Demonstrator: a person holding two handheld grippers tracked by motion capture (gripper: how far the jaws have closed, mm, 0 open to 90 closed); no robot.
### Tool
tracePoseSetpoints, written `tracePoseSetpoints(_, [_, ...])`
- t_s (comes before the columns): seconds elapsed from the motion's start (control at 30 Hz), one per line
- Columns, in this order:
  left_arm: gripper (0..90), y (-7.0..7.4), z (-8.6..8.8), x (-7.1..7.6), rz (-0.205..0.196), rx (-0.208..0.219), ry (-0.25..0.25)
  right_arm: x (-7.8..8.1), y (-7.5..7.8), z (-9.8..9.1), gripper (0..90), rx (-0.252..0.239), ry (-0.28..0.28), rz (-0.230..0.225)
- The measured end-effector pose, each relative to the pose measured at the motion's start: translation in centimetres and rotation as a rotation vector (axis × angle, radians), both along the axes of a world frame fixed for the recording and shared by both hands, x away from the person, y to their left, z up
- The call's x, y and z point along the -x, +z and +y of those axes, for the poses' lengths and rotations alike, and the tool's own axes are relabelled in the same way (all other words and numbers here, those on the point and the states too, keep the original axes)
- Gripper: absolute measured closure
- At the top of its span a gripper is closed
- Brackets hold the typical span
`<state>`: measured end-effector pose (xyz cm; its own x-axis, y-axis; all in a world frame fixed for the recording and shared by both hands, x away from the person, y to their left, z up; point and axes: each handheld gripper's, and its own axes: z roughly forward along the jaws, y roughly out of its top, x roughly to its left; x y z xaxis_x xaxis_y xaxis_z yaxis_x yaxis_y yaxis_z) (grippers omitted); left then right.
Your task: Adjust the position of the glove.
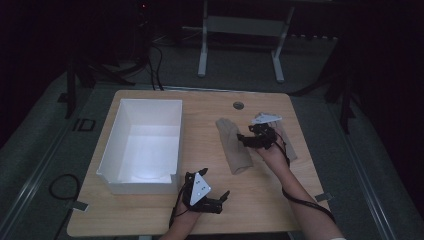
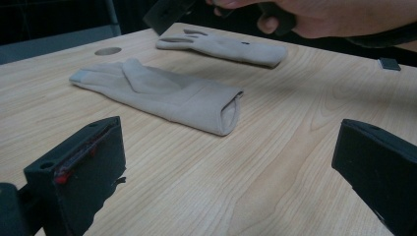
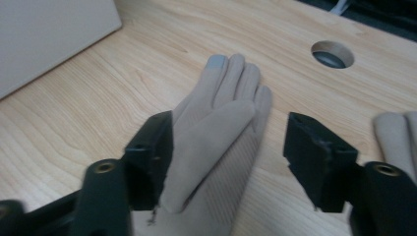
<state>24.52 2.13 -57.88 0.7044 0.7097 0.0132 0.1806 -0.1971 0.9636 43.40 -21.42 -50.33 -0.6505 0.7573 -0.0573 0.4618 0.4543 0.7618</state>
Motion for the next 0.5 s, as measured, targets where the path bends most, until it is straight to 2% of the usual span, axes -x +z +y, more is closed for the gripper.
tracePoseSetpoints(0.03, [0.1, 0.0, 0.0, 0.0, 0.0, 0.001, 0.0, -0.7, -0.5, 0.3, 42.9, 0.004, 0.006, 0.02])
tracePoseSetpoints(0.13, [0.1, 0.0, 0.0, 0.0, 0.0, 0.001, 0.0, -1.1, -0.8, 0.4, 46.1, 0.003, 0.012, 0.027])
tracePoseSetpoints(0.17, [0.1, 0.0, 0.0, 0.0, 0.0, 0.001, -0.001, -1.6, -1.3, 0.7, 48.1, -0.005, 0.023, 0.055])
tracePoseSetpoints(0.27, [0.1, 0.0, 0.0, 0.0, 0.002, 0.001, -0.001, -1.9, -1.8, 1.1, 48.1, 0.001, 0.024, 0.067])
tracePoseSetpoints(0.37, [0.1, 0.0, 0.0, 0.0, 0.002, 0.001, -0.001, -2.2, -3.1, 1.9, 43.6, 0.022, 0.007, 0.086])
tracePoseSetpoints(0.4, [0.1, 0.0, 0.0, 0.0, 0.002, 0.001, -0.001, -2.2, -3.1, 1.9, 43.6, 0.022, 0.007, 0.086])
tracePoseSetpoints(0.43, [0.1, 0.0, 0.0, 0.0, 0.001, 0.001, -0.001, -2.4, -3.9, 2.1, 42.7, 0.03, 0.005, 0.096])
tracePoseSetpoints(0.47, [0.1, 0.0, 0.0, 0.0, 0.001, 0.001, -0.001, -2.4, -3.9, 2.1, 42.7, 0.03, 0.005, 0.096])
tracePoseSetpoints(0.5, [0.1, 0.0, 0.0, 0.0, 0.002, 0.002, -0.001, -2.6, -4.8, 2.3, 40.8, 0.068, -0.014, 0.111])
